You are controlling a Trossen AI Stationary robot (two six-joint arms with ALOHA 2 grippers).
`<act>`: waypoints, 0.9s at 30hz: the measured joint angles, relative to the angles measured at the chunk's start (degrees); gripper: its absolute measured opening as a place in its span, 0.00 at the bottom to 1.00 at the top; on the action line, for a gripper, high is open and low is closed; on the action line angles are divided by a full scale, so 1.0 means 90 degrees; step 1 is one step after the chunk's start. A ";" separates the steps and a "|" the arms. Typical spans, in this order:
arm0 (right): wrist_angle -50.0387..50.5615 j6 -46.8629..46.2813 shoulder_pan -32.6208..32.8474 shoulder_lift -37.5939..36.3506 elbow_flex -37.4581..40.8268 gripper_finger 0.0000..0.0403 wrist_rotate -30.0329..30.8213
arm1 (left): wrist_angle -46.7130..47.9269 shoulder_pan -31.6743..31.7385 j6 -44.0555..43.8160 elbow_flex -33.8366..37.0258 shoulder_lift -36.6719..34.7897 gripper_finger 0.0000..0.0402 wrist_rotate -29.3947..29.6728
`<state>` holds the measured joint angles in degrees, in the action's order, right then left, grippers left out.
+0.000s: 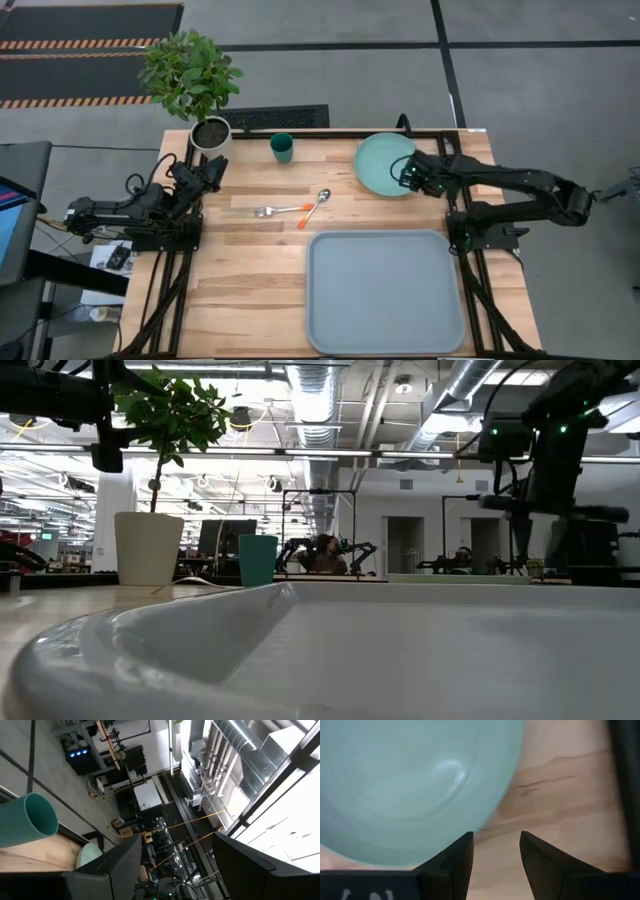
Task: Pick and place plate/cup/fork/spoon on tray
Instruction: Put the light blue plate on the blue serving tray
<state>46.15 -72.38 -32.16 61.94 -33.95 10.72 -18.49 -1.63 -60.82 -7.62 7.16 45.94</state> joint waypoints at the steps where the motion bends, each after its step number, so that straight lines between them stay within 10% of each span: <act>1: -0.0186 0.0020 -0.0071 0.0041 0.0046 0.46 0.0001 | 0.0020 0.0000 -0.0002 0.0000 0.0000 0.58 0.0010; 15: -0.1478 0.0525 -0.1060 0.0868 0.0402 0.39 -0.0135 | 0.0255 0.0000 -0.0055 0.0000 -0.0002 0.58 0.0323; 27: -0.1765 0.0697 -0.1280 0.1522 0.0313 0.03 -0.0228 | 0.0325 0.0000 -0.0146 0.0000 -0.0002 0.58 0.0376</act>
<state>30.26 -66.11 -43.68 75.64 -31.13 8.67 -15.57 -1.63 -62.13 -7.62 7.14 49.33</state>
